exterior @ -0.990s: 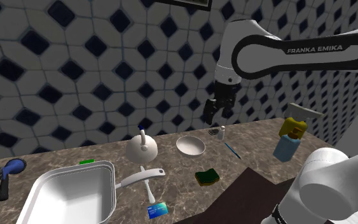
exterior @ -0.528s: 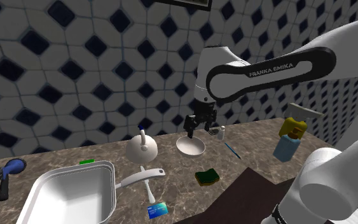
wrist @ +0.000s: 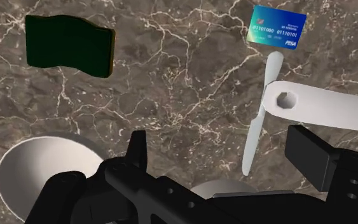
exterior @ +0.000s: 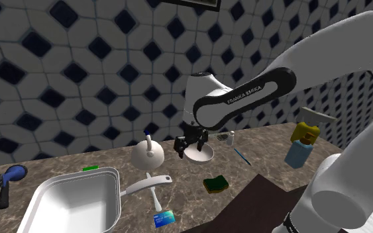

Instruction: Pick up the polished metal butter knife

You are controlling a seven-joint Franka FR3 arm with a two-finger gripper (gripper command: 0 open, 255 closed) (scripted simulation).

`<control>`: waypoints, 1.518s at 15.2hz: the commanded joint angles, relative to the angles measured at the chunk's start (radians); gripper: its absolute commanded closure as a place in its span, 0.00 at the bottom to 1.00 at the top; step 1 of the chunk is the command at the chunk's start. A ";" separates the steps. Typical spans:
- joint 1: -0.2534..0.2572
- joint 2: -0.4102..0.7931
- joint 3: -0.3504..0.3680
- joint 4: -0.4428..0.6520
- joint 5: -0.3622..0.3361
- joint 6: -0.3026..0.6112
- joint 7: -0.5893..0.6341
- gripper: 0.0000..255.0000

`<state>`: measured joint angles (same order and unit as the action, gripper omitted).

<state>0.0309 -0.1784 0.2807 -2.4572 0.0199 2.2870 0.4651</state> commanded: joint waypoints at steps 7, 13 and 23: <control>0.021 0.345 0.031 0.146 -0.136 0.176 0.210 0.00; 0.084 0.592 -0.010 0.309 -0.232 0.243 0.339 0.00; 0.159 0.854 -0.068 0.509 -0.285 0.299 0.421 0.00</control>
<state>0.1875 0.6630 0.2163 -1.9521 -0.2616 2.5767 0.8837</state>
